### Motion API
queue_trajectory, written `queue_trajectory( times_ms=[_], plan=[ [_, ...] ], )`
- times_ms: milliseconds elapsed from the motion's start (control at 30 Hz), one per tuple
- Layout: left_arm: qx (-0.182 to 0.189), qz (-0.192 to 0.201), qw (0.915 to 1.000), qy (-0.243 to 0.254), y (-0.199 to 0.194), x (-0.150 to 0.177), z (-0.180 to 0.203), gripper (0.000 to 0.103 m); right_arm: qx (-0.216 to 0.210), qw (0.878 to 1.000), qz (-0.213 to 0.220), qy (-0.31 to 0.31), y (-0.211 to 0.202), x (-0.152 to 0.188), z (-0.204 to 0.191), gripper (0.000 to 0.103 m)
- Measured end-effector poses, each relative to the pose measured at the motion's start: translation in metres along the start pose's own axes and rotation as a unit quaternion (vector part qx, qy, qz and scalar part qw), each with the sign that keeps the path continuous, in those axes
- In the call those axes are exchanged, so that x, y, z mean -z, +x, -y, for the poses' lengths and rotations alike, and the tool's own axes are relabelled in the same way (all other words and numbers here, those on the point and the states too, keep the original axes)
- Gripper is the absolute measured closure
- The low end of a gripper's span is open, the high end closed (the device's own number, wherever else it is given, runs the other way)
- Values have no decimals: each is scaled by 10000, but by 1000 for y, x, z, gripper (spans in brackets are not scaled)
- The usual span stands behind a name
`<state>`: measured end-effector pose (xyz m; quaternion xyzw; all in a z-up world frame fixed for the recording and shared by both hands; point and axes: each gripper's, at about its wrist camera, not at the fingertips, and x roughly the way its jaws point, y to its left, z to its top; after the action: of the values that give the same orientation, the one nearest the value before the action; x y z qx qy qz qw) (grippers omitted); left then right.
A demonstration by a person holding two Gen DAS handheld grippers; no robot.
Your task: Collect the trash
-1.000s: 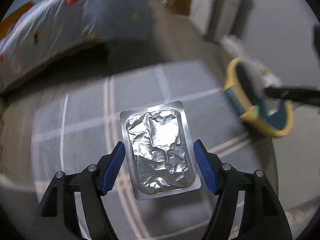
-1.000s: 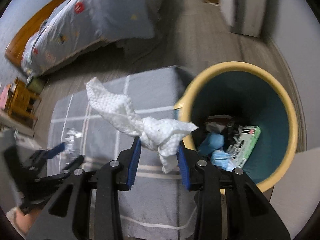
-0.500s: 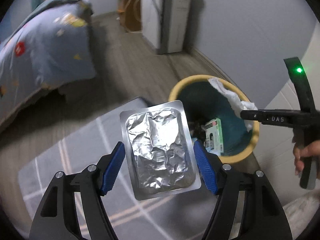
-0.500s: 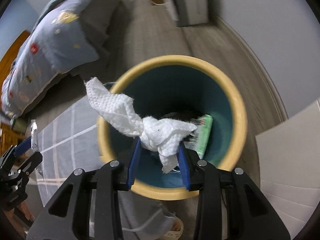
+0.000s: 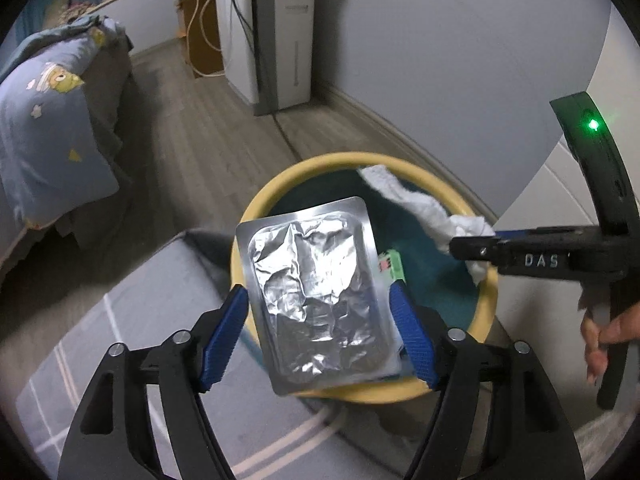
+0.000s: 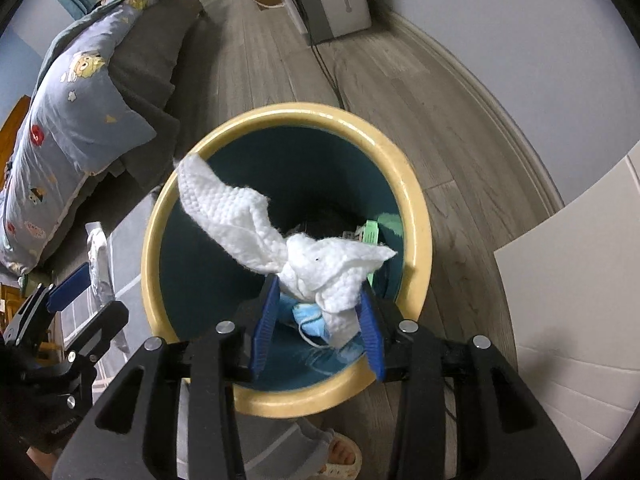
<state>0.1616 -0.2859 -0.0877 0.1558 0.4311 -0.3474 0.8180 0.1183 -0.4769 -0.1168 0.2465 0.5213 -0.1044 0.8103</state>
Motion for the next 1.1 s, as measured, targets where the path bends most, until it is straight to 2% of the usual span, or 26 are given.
queue_trajectory(
  times_ms=[100,267,333,467,633,833,933,1100],
  plan=[
    [-13,75,10000,39,-2,-2,2,23,-16,10000,76,9,0,-2,0,46],
    [-83,75,9999,61,-10,3,1,21,17,10000,71,-13,-2,-3,1,43],
    [-98,123,9999,-51,-19,4,-4,14,61,9999,79,-61,-6,-1,1,36],
    [-176,175,9995,-188,-44,9,-8,9,262,9990,87,-342,-22,10,-6,27],
    [-471,323,9982,-190,-79,13,-1,6,273,9968,463,-588,-66,31,-17,6],
    [-588,645,9957,-316,-128,34,12,5,168,9944,853,-609,-110,56,-24,6],
    [-490,819,9941,-516,-151,43,18,5,252,9901,1135,-783,-135,72,-30,6],
    [-648,888,9916,-685,-172,59,24,5,267,9847,1521,-813,-167,90,-34,6]
  ],
)
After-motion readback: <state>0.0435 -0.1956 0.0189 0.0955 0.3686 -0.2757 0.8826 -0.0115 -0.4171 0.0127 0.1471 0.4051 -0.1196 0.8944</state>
